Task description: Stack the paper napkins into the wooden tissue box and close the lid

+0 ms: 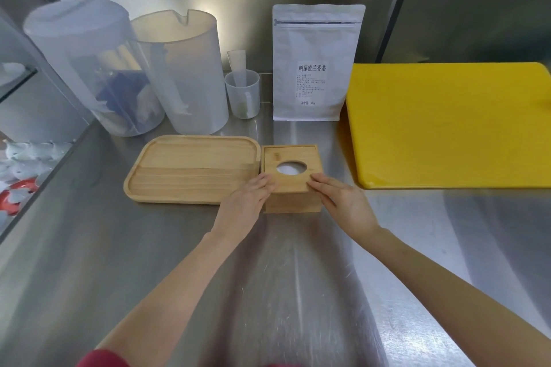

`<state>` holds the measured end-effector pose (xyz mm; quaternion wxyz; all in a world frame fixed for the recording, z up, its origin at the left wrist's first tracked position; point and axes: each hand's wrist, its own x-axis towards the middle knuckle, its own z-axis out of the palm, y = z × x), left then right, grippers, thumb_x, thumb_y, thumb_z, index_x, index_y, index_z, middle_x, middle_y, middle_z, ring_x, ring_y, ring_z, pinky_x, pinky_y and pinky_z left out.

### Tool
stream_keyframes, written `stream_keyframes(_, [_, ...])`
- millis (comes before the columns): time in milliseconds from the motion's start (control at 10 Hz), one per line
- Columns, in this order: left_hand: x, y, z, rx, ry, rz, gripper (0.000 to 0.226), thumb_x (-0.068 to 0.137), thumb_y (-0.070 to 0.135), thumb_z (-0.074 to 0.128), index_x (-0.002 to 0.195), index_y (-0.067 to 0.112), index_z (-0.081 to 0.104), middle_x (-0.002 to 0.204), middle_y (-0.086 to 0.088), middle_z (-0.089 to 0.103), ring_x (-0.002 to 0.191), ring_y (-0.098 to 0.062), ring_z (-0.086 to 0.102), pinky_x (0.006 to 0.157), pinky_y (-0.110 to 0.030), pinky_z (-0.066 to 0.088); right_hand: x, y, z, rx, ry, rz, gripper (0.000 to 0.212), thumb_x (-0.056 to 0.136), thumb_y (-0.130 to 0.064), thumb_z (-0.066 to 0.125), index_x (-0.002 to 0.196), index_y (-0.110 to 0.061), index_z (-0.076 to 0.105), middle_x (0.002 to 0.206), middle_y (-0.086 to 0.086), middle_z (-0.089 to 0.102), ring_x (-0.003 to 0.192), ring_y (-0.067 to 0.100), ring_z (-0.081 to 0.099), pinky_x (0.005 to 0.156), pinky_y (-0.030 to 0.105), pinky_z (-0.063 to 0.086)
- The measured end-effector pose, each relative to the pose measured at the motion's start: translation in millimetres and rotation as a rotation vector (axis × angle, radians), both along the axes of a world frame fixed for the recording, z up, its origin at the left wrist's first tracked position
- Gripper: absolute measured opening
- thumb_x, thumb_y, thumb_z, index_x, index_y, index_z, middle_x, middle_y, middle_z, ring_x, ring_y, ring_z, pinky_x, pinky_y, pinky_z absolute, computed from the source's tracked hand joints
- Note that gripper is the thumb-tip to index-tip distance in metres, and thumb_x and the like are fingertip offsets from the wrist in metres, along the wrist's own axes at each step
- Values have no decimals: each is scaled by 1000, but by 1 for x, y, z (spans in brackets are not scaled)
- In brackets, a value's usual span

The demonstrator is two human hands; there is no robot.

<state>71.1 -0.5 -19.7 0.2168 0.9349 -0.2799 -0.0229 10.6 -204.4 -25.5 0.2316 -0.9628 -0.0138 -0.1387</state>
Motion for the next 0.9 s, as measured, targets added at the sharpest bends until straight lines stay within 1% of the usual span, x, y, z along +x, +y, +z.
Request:
stream_keyframes(200, [-1,0,2,9,6,-6,39,99,19,35,136,26,47,150,11,38,141,-1,27,108,-18,29,-1,3,0,-10,-16,-11,28,84,-7,61,110,-11,70,120,8,68,110,26,65,94,41,52])
stream_keyframes(300, [0,0,2,-6,10,-7,39,99,18,36,136,26,48,150,10,39,141,-2,28,109,-21,30,-2,4,1,-10,-32,-14,28,83,-7,60,108,-9,71,118,9,69,108,27,66,91,44,53])
stream_keyframes(400, [1,1,4,-19,28,-8,38,99,18,37,134,24,50,149,8,41,141,-3,30,108,-24,32,-3,6,2,-10,-7,-23,27,85,-7,60,110,-10,70,120,9,68,111,27,65,94,44,53])
stream_keyframes(500, [2,0,7,-7,28,-15,37,98,18,39,133,22,52,148,7,42,140,-5,32,109,-24,32,-3,7,5,-3,33,-20,28,88,-9,58,114,-12,67,125,7,65,116,25,62,98,39,49])
stream_keyframes(600, [6,0,14,26,48,-29,37,97,15,41,132,19,53,147,3,45,138,-10,37,110,-24,30,-2,8,17,-35,127,-20,31,94,-17,50,122,-17,62,135,0,58,124,19,55,103,33,46])
stream_keyframes(700, [10,-2,22,53,113,-47,38,96,15,42,132,17,53,145,0,48,135,-15,43,108,-25,32,0,9,26,-95,214,-31,32,96,-23,46,123,-19,61,134,0,59,122,19,56,100,32,47])
stream_keyframes(800, [17,-6,39,95,192,-57,40,95,19,44,135,14,49,137,-7,56,124,-23,52,101,-26,37,10,13,48,-223,330,-34,34,97,-30,38,118,-20,63,118,6,69,105,26,63,85,36,53])
stream_keyframes(900, [26,-9,52,158,240,-46,43,95,21,43,138,13,45,139,-9,53,128,-25,48,104,-29,35,22,16,64,-306,430,-7,36,97,-31,35,119,-18,61,116,9,68,104,28,62,85,37,50])
